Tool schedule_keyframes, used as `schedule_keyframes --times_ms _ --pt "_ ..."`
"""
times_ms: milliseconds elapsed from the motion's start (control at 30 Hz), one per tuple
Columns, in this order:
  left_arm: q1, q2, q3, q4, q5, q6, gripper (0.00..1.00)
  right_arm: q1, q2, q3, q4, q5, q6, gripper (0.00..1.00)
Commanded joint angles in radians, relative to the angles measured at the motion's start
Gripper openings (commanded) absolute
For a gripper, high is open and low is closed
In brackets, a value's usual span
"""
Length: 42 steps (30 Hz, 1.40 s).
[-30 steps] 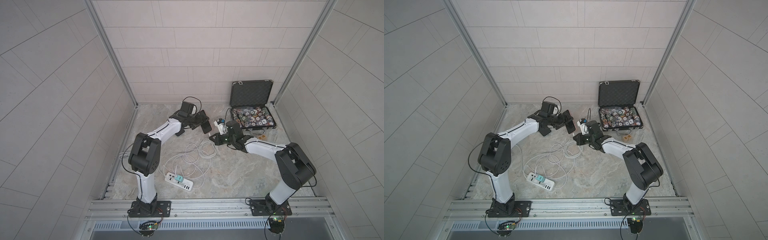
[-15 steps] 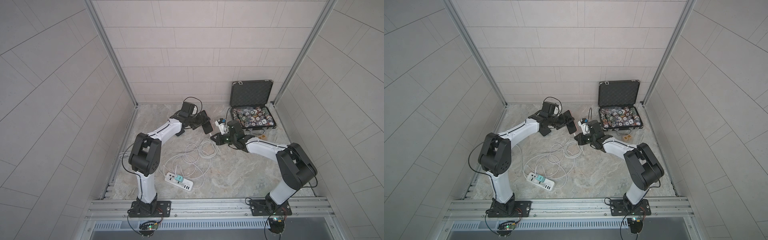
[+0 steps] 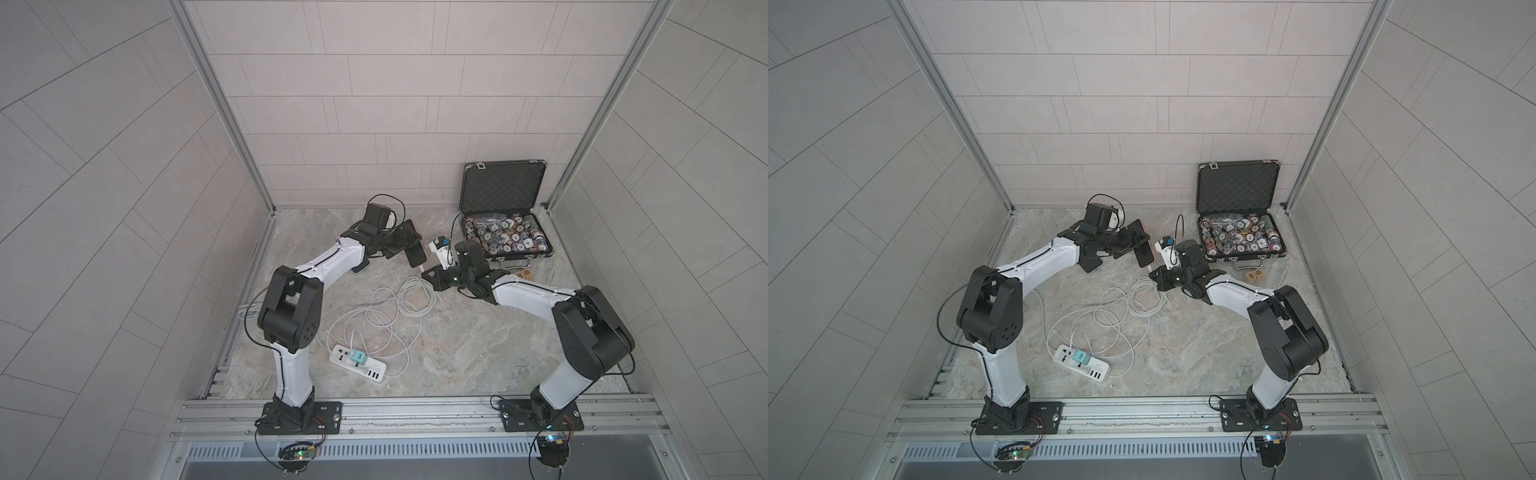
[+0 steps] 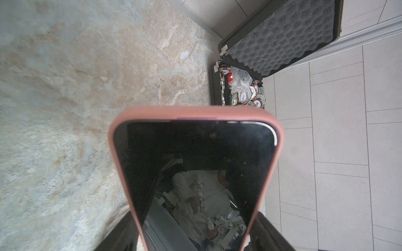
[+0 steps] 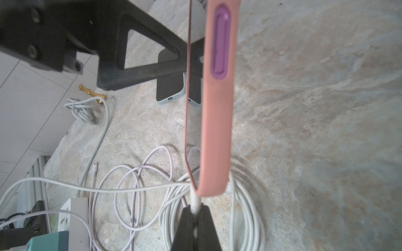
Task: Plug the charging cable into the phone
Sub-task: Insert the charging cable into the phone, then place the phone at the center of the board.
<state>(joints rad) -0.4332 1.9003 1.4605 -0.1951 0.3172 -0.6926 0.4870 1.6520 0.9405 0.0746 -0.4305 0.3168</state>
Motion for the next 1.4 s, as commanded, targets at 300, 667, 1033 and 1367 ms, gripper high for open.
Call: schedule_keyframes --times_ms 300,667,1033,1367 --pt "-0.012 0.064 0.079 -0.179 0.002 0.003 0.31 -0.034 0.012 0.007 0.161 0.018 -0.005 0.19" --pt "0.031 0.179 0.220 -0.276 -0.097 -0.027 0.40 -0.105 -0.141 -0.046 -0.077 0.066 -0.037 0.75" --pt "0.039 0.443 0.513 -0.470 -0.159 -0.120 0.44 -0.104 -0.316 -0.168 -0.100 0.330 -0.034 0.79" --pt "0.021 0.628 0.782 -0.554 -0.225 -0.079 0.51 -0.098 -0.318 -0.252 0.030 0.273 0.044 0.77"
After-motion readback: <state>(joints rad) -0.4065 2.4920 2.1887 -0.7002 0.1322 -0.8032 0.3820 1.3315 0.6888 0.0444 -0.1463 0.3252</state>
